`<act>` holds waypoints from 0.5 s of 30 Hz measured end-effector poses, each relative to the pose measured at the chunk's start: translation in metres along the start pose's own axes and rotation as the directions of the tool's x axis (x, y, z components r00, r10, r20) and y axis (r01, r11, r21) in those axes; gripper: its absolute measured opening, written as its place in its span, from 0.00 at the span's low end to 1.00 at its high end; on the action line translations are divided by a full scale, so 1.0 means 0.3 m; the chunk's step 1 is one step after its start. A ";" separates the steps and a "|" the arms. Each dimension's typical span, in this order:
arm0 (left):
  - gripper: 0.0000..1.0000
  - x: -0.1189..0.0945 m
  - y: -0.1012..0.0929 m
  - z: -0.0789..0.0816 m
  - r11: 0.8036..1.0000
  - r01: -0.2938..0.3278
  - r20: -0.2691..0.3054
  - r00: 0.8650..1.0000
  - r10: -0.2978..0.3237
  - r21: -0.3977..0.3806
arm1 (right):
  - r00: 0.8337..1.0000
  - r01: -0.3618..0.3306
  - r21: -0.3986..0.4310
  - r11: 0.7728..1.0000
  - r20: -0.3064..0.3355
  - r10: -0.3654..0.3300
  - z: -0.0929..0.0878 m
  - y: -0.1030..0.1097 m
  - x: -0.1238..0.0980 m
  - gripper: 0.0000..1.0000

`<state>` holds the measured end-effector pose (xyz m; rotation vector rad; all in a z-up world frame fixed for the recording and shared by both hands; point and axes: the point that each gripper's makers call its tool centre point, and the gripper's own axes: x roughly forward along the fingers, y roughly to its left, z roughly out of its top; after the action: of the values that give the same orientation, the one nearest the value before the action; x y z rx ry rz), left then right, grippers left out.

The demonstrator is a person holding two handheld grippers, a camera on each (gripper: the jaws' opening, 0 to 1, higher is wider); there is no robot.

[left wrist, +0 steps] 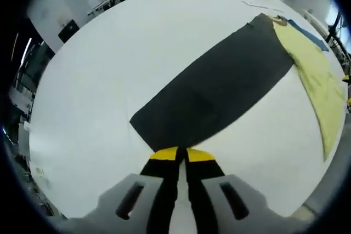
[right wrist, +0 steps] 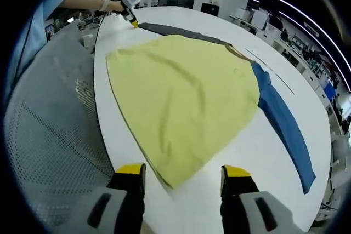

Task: Fold the garment on the visible template until the final outline fits inside the template.

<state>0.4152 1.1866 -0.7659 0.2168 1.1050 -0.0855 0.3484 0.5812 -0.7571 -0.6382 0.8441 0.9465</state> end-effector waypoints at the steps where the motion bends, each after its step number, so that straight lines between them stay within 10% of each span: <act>1: 0.01 -0.003 -0.001 -0.004 1.000 -0.002 -0.002 1.000 0.002 -0.001 | 1.000 0.000 0.000 1.000 0.000 0.000 0.000 0.000 0.000 0.54; 15: 0.08 -0.012 -0.010 -0.003 0.999 -0.023 0.026 0.999 0.023 0.022 | 1.000 -0.006 0.005 1.000 0.007 0.005 0.007 -0.001 0.005 0.54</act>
<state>0.4121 1.1839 -0.7635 0.2474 1.0764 -0.0796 0.3497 0.5834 -0.7573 -0.6284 0.8422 0.9509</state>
